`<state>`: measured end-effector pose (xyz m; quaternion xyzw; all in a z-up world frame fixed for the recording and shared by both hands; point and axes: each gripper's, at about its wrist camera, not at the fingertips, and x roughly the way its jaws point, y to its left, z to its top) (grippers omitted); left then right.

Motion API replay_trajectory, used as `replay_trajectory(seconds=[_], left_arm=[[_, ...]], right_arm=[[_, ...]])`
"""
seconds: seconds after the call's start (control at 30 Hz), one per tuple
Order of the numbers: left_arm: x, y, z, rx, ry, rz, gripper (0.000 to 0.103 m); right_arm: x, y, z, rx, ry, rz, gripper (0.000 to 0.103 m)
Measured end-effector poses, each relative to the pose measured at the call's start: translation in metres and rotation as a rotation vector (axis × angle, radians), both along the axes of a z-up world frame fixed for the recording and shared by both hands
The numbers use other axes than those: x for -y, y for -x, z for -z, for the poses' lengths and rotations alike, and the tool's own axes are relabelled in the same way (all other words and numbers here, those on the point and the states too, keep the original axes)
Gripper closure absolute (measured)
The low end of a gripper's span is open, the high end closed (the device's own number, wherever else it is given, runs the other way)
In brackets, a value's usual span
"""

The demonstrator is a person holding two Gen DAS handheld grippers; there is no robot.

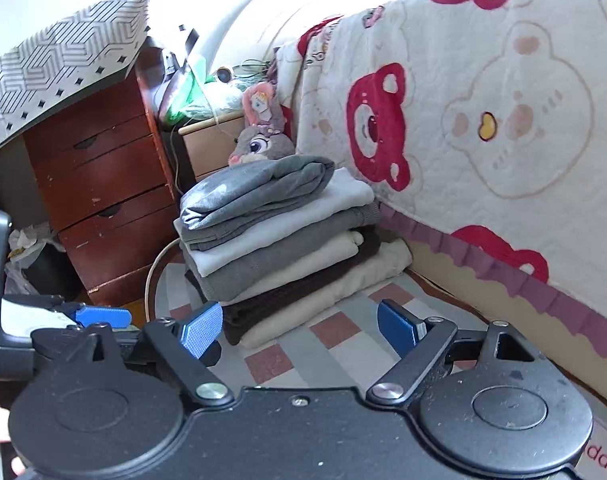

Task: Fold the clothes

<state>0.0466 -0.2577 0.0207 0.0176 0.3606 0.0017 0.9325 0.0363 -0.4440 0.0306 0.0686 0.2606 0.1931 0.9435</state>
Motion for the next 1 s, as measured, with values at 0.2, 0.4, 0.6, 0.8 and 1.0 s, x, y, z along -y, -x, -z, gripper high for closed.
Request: replay_trajectory(seconds=[0.2,0.4,0.6,0.8,1.0], left_arm=[[0.006,0.0,0.01,-0.028,0.028,0.007,0.0],[0.014,0.002,0.01,-0.014,-0.008,0.018,0.0],[0.017,0.001,0.011,-0.017,-0.013,0.024,0.0],[0.018,0.0,0.015,-0.033,-0.009,0.024,0.0],[0.022,0.001,0.018,-0.039,-0.018,0.024,0.0]], right_arm=[[-0.004,-0.001,0.004,-0.068,0.015,0.024,0.015],[-0.006,0.003,0.004,-0.073,0.03,0.033,0.015],[-0.001,0.006,0.003,-0.083,0.031,0.055,0.015],[-0.003,0.007,0.003,-0.097,0.057,0.066,0.015],[-0.002,0.006,0.005,-0.105,0.063,0.064,0.015]])
